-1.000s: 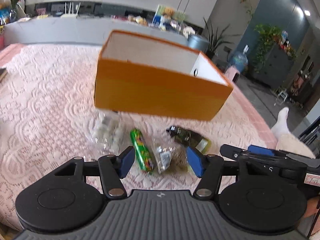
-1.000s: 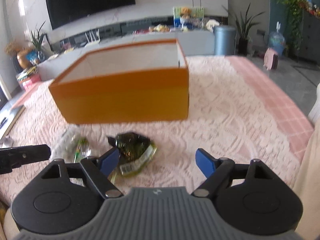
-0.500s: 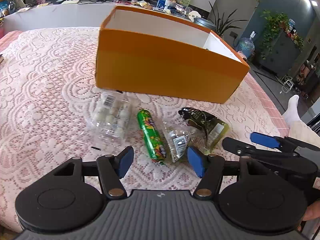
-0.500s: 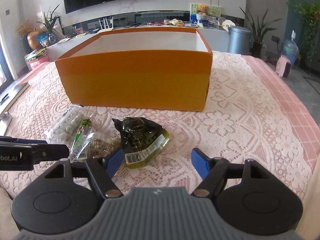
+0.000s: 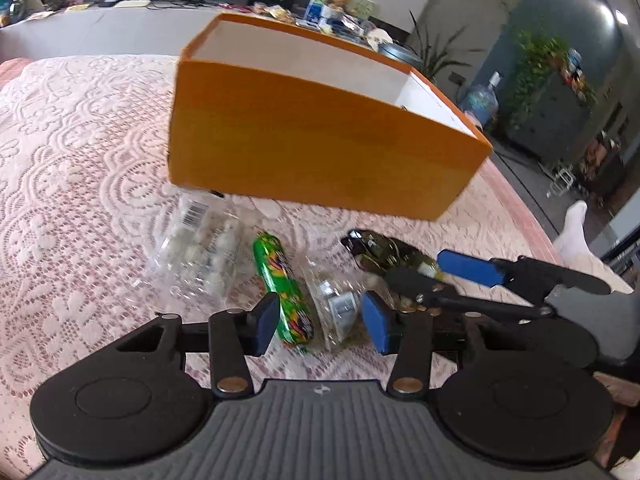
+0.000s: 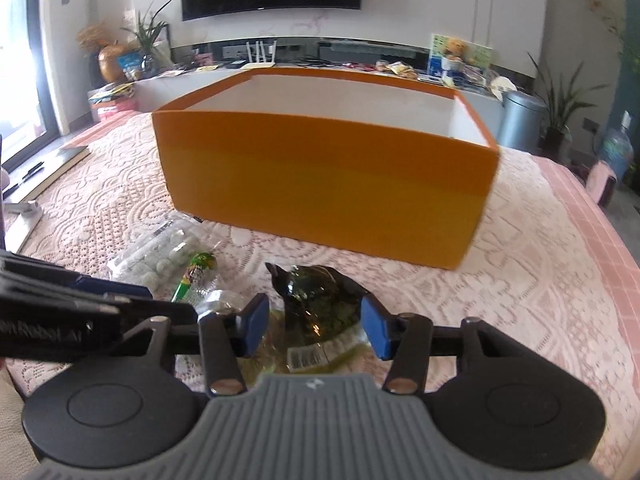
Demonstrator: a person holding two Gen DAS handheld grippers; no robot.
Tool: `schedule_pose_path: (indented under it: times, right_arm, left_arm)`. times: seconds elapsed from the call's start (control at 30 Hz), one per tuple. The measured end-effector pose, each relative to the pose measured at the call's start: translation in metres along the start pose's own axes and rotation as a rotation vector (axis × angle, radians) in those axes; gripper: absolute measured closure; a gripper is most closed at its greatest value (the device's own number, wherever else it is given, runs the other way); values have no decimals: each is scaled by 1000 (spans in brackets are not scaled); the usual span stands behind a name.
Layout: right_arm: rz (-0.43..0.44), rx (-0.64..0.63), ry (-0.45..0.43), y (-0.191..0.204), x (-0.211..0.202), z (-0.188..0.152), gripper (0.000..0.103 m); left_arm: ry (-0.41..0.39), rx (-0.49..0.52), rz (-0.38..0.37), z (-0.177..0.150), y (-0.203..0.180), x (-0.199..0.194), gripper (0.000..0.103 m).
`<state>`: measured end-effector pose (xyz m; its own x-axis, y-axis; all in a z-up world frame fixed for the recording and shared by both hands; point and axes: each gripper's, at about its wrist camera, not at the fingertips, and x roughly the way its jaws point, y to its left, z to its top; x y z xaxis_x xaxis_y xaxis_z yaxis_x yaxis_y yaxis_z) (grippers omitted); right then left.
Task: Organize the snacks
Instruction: 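Grasp the clear brown-snack packet with the left tool while the right tool grasps the dark green packet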
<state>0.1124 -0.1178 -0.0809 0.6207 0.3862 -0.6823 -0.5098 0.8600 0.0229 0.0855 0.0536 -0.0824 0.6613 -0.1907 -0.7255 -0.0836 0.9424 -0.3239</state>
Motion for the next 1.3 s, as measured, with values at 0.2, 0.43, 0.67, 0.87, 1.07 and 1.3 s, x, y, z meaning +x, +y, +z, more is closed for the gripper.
schedule_pose_path:
  times: [0.2, 0.43, 0.67, 0.87, 1.07, 1.3]
  right_arm:
    - [16, -37, 13, 2, 25, 10, 54]
    - [34, 13, 66, -6, 47, 8, 54]
    - [2, 34, 78, -11, 56, 4, 76]
    - [-7, 58, 91, -16, 41, 5, 81]
    - [-34, 69, 122, -26, 26, -8, 82]
    - [-32, 132, 141, -35, 29, -13, 83]
  left_arm:
    - [1, -19, 6, 1, 5, 4, 48]
    - [13, 29, -5, -2, -4, 10, 47]
    - [5, 66, -10, -4, -10, 10, 47]
    - [24, 115, -19, -6, -21, 13, 40]
    - [35, 151, 17, -1, -36, 22, 36]
    - [88, 67, 48, 10, -34, 41, 37]
